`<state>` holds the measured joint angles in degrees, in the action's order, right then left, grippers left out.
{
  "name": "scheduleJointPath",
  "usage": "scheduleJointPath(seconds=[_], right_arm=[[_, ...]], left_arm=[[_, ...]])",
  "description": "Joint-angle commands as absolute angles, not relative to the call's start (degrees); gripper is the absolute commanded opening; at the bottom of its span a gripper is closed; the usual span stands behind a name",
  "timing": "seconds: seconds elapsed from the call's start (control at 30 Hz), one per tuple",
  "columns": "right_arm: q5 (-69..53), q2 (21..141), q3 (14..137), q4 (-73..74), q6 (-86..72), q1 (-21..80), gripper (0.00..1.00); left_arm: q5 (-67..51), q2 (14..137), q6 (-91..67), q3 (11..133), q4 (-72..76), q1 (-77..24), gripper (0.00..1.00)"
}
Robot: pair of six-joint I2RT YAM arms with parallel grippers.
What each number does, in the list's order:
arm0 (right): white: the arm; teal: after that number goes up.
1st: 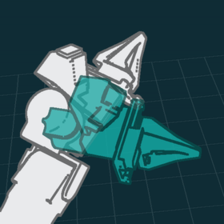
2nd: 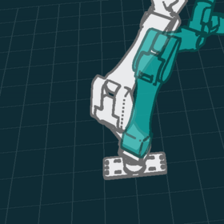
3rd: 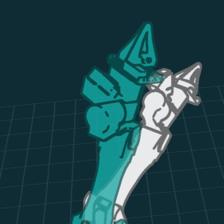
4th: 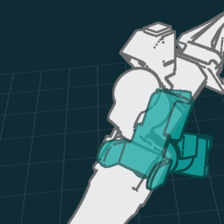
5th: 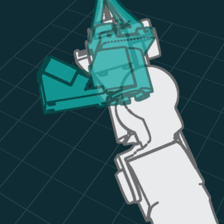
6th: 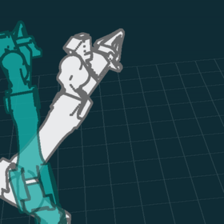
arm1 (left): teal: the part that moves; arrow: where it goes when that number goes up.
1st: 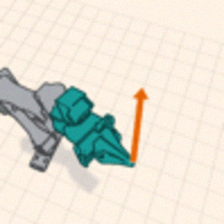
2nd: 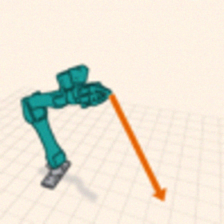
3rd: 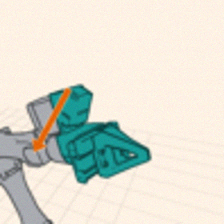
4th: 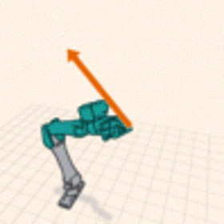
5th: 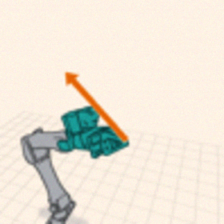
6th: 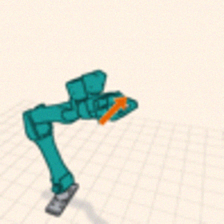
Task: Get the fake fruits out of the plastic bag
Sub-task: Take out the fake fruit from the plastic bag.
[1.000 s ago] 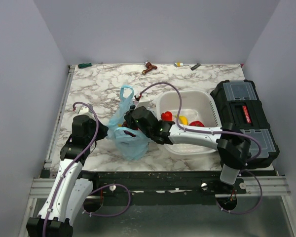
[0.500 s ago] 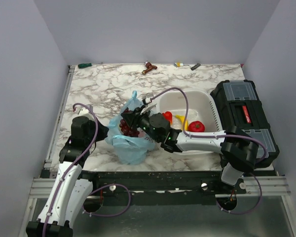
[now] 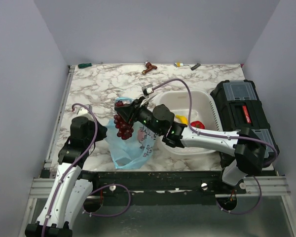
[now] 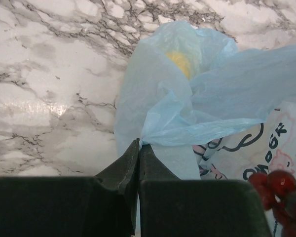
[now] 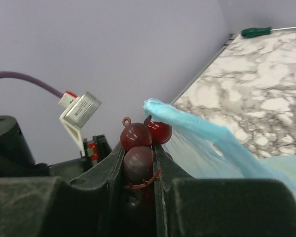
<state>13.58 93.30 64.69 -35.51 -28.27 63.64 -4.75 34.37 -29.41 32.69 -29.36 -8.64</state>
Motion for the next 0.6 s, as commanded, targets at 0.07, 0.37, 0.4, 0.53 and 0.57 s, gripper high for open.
scheduleJointPath(seconds=[0.07, 0.37, 0.4, 0.53, 0.57], right_arm=[[6.92, 88.91, 73.31, -22.80, -32.13, 63.76, 0.01], [25.52, 78.64, 76.93, -5.11, -26.16, 63.76, 0.01], [27.87, 77.13, 76.17, -3.93, -25.71, 63.77, 0.01], [38.27, 70.85, 72.14, -0.19, -23.07, 63.71, 0.01], [41.01, 69.36, 70.97, 1.22, -22.31, 63.68, 0.01]], left_arm=[[-0.75, 32.27, -26.81, 35.74, -30.63, -8.79, 0.00], [-0.47, 30.51, -25.84, 34.01, -28.69, -9.18, 0.00], [-0.49, 30.81, -25.92, 33.96, -28.61, -9.23, 0.00], [-2.03, 32.52, -25.93, 34.10, -28.30, -9.42, 0.00], [-2.19, 32.75, -25.93, 33.95, -28.17, -9.43, 0.00]])
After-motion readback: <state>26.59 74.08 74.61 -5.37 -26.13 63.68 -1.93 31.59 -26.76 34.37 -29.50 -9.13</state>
